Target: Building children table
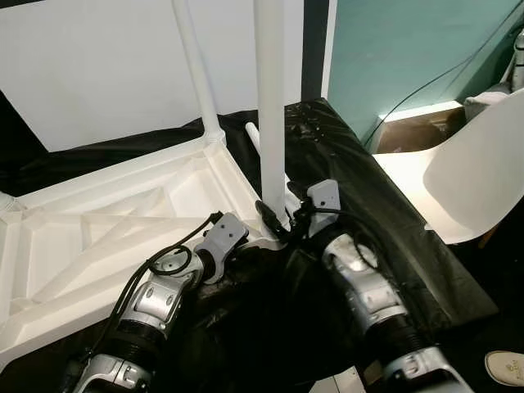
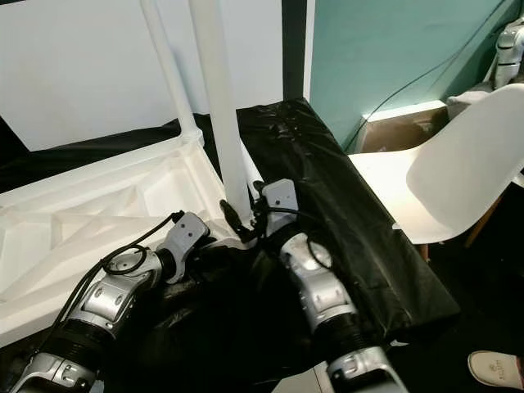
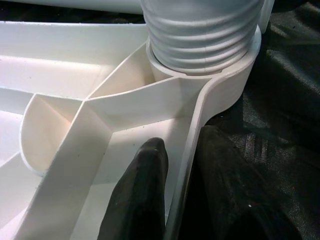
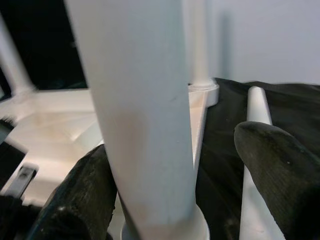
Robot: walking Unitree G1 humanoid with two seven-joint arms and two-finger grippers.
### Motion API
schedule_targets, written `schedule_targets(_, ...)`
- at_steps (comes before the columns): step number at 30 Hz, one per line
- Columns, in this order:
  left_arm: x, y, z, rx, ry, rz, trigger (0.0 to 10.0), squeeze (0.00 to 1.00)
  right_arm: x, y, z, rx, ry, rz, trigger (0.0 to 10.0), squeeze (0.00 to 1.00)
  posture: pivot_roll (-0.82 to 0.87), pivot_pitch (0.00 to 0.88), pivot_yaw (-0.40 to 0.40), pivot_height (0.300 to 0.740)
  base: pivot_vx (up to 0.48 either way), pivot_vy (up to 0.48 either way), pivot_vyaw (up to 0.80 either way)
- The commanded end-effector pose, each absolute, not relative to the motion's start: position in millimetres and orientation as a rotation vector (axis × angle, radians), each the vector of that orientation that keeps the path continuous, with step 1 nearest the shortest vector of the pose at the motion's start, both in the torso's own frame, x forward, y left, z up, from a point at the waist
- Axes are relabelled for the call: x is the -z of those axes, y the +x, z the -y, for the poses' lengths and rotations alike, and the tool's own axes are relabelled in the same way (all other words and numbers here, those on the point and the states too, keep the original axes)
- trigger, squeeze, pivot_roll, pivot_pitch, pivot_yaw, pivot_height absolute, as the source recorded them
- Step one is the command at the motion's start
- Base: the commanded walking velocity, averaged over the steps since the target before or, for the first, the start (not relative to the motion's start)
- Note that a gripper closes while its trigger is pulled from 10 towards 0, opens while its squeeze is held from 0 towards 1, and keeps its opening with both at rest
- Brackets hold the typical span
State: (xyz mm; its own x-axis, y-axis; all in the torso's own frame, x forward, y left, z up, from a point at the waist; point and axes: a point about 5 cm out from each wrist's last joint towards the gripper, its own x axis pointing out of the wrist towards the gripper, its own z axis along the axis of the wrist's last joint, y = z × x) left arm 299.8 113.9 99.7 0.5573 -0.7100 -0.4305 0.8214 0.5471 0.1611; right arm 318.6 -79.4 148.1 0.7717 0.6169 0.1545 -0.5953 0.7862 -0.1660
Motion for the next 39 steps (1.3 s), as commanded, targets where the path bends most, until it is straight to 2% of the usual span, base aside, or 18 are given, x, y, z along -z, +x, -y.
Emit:
schedule_targets(1,-76,287,-115,0.996,0.351,-0.455,10.0,0.00,-150,323,91,-0.676,-0.118,0.212,10.0,0.00,-0.07,0.000,0.055,0.740,0.000,0.000,0.00)
schedule_targets(9,-77,287,-114,0.985,0.340,-0.445,10.0,0.00,-155,339,96,-0.870,-0.195,0.159,10.0,0.00,-0.05,0.000,0.045,0.740,0.000,0.000,0.00)
schedule_targets(13,-77,287,-114,0.982,0.338,-0.443,10.0,0.00,-153,340,94,-0.908,-0.190,0.133,10.0,0.00,-0.05,0.000,0.045,0.740,0.000,0.000,0.00)
schedule_targets(14,-77,287,-114,0.981,0.338,-0.443,10.0,0.00,-153,338,92,-0.934,-0.191,0.129,7.6,0.00,-0.05,0.000,0.044,0.740,0.000,0.000,0.00)
schedule_targets(15,-77,286,-115,0.980,0.339,-0.442,10.0,0.00,-151,336,91,-0.956,-0.180,0.121,0.0,0.00,-0.04,0.000,0.041,0.740,0.000,0.000,0.00)
schedule_targets(25,-77,285,-116,0.980,0.343,-0.445,10.0,0.00,-136,330,90,-1.011,-0.125,0.075,0.0,0.00,-0.05,0.000,0.052,0.740,0.000,0.000,0.00)
schedule_targets(32,-79,287,-115,0.988,0.350,-0.443,10.0,0.00,-132,330,93,-0.936,-0.058,0.063,0.0,0.00,-0.05,0.000,0.058,0.740,0.000,0.000,0.00)
schedule_targets(33,-79,288,-115,0.988,0.351,-0.443,10.0,0.00,-133,331,95,-0.840,-0.047,0.092,0.0,0.00,-0.05,0.000,0.058,0.740,0.000,0.000,0.00)
schedule_targets(34,-79,288,-115,0.989,0.355,-0.442,10.0,0.00,-130,330,101,-0.656,-0.043,0.116,0.0,0.00,-0.05,0.000,0.058,0.740,0.000,0.000,0.00)
schedule_targets(35,-79,288,-115,0.989,0.355,-0.442,10.0,0.00,-130,330,101,-0.656,-0.043,0.116,0.0,0.00,-0.05,0.000,0.058,0.740,0.000,0.000,0.00)
schedule_targets(37,-80,289,-116,0.984,0.361,-0.441,10.0,0.00,-119,320,109,-0.450,-0.059,0.133,0.0,0.00,-0.04,0.000,0.055,0.740,0.000,0.000,0.00)
schedule_targets(39,-80,290,-117,0.979,0.362,-0.440,10.0,0.00,-111,311,109,-0.414,-0.064,0.131,0.0,0.00,-0.04,0.000,0.054,0.740,0.000,0.000,0.00)
